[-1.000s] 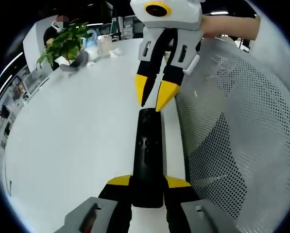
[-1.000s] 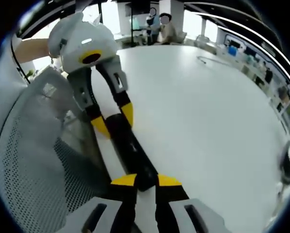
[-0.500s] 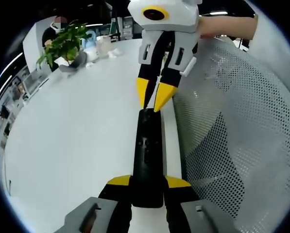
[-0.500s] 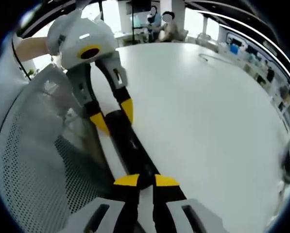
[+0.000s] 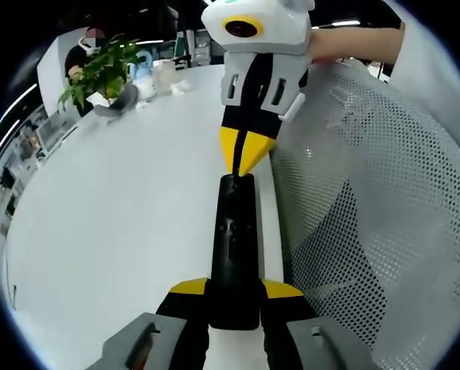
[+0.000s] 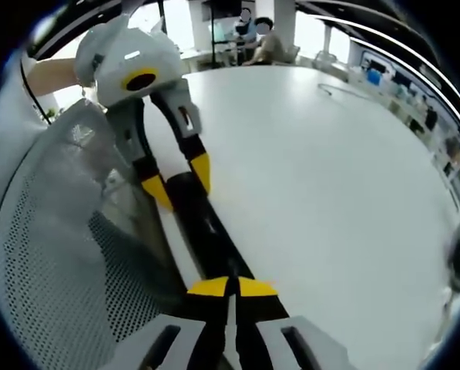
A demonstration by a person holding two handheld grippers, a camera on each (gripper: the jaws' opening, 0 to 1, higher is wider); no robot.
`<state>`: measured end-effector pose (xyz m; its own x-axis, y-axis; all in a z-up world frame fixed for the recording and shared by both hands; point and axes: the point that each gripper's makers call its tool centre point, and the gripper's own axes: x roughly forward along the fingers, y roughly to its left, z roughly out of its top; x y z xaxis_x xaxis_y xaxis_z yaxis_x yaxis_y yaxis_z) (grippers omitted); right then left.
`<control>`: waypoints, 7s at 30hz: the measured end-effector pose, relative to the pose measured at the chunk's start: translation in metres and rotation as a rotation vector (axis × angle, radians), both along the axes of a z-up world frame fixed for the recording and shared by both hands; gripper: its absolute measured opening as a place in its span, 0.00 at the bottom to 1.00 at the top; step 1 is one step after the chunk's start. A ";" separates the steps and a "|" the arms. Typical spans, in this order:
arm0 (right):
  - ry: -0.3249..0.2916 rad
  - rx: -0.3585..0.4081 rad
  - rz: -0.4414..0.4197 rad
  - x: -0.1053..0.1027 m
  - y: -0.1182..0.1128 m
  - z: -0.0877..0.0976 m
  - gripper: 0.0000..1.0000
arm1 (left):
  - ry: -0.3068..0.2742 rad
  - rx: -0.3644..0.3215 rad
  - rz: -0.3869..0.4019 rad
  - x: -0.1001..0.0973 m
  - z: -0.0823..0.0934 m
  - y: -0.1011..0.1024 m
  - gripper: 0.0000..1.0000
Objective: Press the specified remote control buttons in sequence, fully releasing each button before pressing the next.
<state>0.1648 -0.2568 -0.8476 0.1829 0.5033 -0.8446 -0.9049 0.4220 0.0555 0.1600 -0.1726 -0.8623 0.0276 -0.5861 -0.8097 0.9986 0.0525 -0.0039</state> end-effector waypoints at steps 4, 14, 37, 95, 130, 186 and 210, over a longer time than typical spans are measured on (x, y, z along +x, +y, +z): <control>0.003 0.001 0.000 -0.001 0.000 -0.001 0.00 | 0.000 -0.003 0.000 0.000 0.000 0.000 0.24; 0.006 -0.005 0.007 -0.001 0.000 -0.002 0.00 | 0.001 -0.009 0.002 -0.001 0.000 0.000 0.24; 0.017 -0.036 0.039 0.000 0.000 -0.004 0.00 | 0.002 -0.029 0.013 -0.002 0.000 0.000 0.24; -0.032 -0.068 0.318 -0.002 -0.002 -0.004 0.00 | -0.009 -0.244 0.070 -0.003 0.003 -0.001 0.25; -0.082 -0.214 0.501 -0.003 0.009 -0.006 0.00 | -0.006 -0.254 0.073 -0.003 0.004 -0.001 0.25; 0.009 -0.260 0.470 0.001 0.011 -0.008 0.00 | -0.012 -0.260 0.071 -0.003 0.004 -0.002 0.25; -0.002 0.009 0.108 0.005 0.011 -0.004 0.00 | -0.013 -0.256 0.070 -0.003 0.004 -0.002 0.25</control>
<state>0.1696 -0.2459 -0.8519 0.1290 0.5275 -0.8397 -0.9454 0.3211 0.0565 0.1568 -0.1745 -0.8587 0.0852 -0.7679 -0.6349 0.9926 0.1209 -0.0130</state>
